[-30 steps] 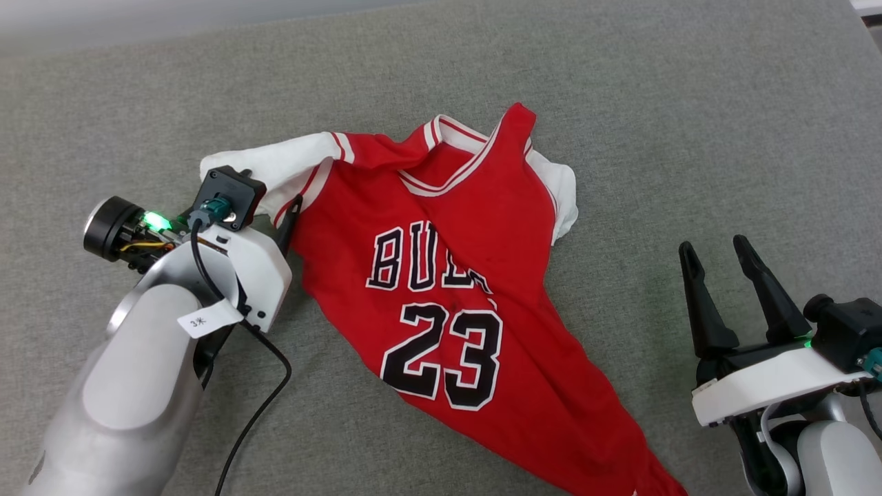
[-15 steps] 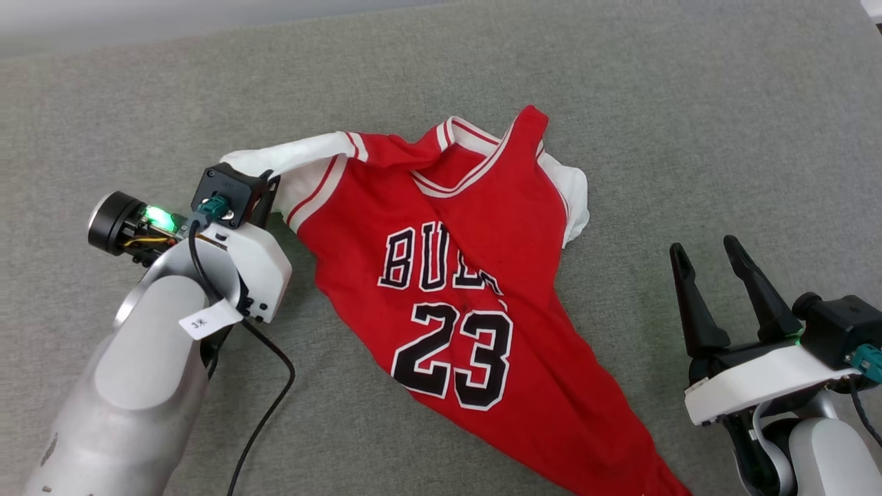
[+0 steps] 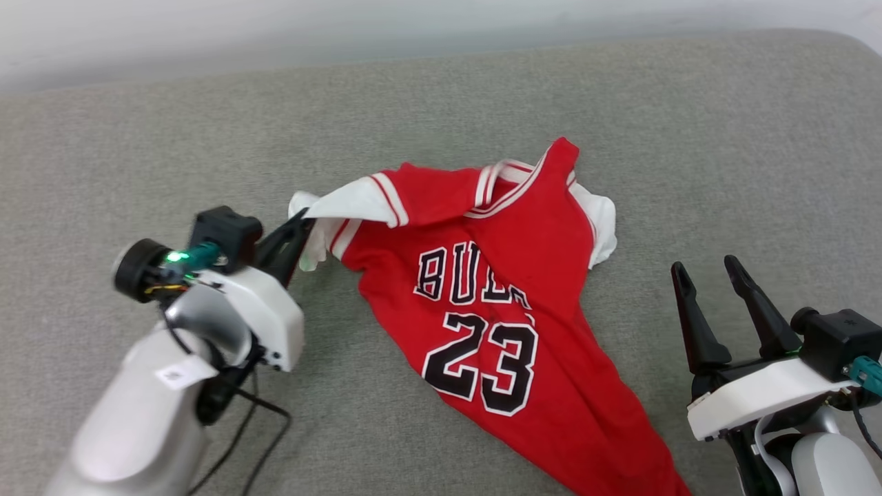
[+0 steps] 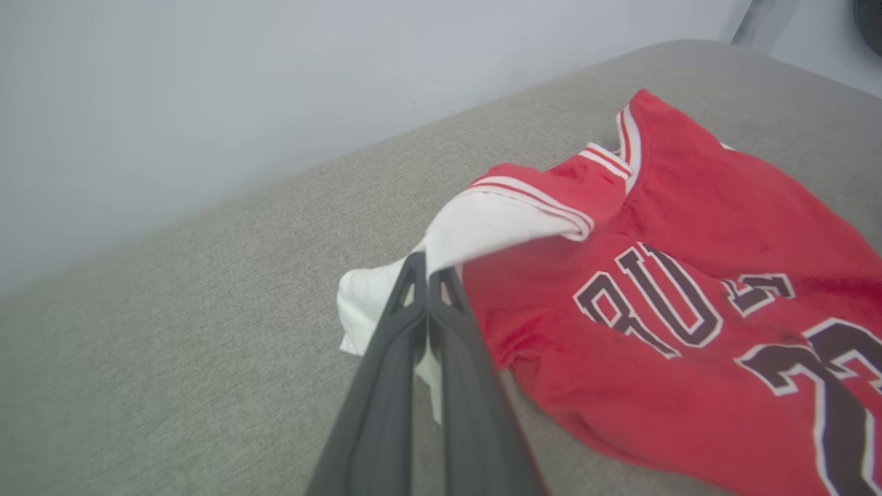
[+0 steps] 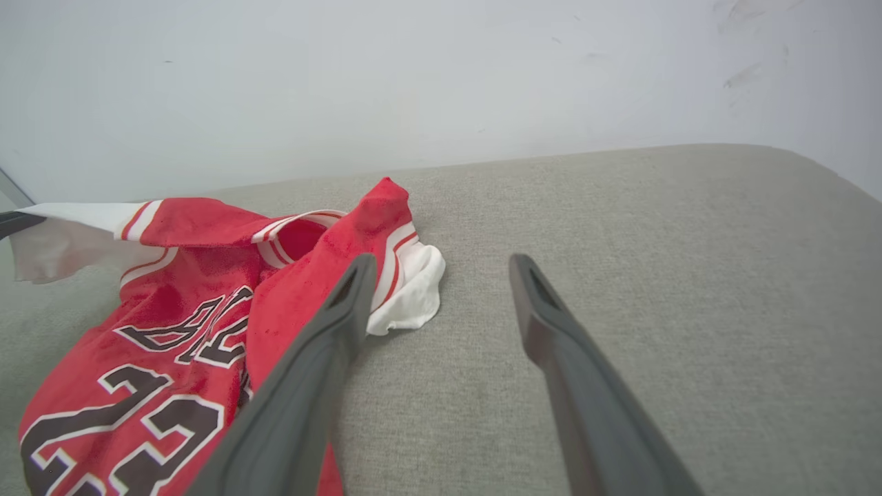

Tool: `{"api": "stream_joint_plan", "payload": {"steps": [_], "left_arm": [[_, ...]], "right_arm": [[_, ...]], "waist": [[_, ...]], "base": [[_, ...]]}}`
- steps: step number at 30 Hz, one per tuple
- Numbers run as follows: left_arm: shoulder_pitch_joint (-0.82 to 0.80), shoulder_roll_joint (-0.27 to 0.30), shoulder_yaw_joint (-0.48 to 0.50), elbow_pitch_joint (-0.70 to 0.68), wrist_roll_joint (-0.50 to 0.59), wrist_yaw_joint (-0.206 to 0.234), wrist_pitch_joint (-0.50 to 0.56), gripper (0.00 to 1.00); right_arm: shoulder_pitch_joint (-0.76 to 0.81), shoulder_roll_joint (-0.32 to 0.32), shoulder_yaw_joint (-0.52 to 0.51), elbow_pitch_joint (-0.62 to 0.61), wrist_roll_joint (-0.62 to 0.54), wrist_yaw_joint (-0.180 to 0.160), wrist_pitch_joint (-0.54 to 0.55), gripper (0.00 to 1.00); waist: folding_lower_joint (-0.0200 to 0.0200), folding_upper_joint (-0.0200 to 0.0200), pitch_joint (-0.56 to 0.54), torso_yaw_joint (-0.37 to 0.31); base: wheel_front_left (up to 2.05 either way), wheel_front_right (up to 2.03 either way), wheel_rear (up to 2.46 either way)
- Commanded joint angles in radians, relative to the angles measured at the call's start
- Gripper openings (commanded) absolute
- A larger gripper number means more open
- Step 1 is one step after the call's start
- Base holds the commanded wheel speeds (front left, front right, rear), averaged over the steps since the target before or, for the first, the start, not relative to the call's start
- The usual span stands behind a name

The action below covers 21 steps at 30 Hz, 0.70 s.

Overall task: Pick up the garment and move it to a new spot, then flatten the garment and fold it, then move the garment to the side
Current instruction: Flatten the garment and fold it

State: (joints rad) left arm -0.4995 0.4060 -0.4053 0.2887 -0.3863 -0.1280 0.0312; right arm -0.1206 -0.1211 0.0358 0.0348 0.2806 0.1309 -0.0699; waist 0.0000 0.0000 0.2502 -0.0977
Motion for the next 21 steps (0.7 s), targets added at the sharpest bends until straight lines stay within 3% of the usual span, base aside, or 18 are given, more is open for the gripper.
{"api": "stream_joint_plan", "payload": {"steps": [1, 6, 8, 10, 16, 21], "left_arm": [[0.015, 0.025, 0.011, -0.038, -0.023, 0.0, 0.029, 0.0], [0.061, 0.109, 0.078, -0.258, -0.188, 0.0, 0.23, 0.0], [0.055, 0.171, 0.098, -0.303, -0.213, 0.007, 0.33, 0.0], [0.031, 0.196, 0.12, -0.327, -0.256, 0.024, 0.418, 0.0], [-0.041, 0.259, 0.161, -0.25, -0.364, 0.077, 0.662, 0.0], [-0.128, 0.276, 0.184, -0.134, -0.367, 0.112, 0.703, 0.0]], "right_arm": [[0.004, -0.001, 0.001, -0.001, 0.007, 0.0, 0.0, 1.0], [-0.014, 0.005, 0.013, 0.0, 0.008, 0.0, -0.002, 1.0], [-0.024, 0.007, 0.02, 0.006, 0.009, 0.0, -0.004, 1.0], [-0.032, 0.009, 0.027, 0.013, 0.007, 0.0, -0.009, 1.0], [-0.066, 0.018, 0.055, 0.038, 0.005, 0.0, -0.024, 1.0], [-0.089, 0.023, 0.074, 0.061, 0.0, 0.0, -0.036, 1.0]], "waist": [[0.0, 0.0, -0.005, 0.009], [0.0, 0.0, 0.018, 0.009], [0.0, 0.0, 0.036, 0.0], [0.0, 0.0, 0.056, -0.01], [0.0, 0.0, 0.119, -0.059], [0.0, 0.0, 0.163, -0.095]], "base": [[0.0, 0.0, 0.0], [0.0, 0.0, 0.0], [0.0, 0.0, 0.0], [0.0, 0.0, 0.0], [0.0, 0.0, 0.0], [0.0, 0.0, 0.0]]}}
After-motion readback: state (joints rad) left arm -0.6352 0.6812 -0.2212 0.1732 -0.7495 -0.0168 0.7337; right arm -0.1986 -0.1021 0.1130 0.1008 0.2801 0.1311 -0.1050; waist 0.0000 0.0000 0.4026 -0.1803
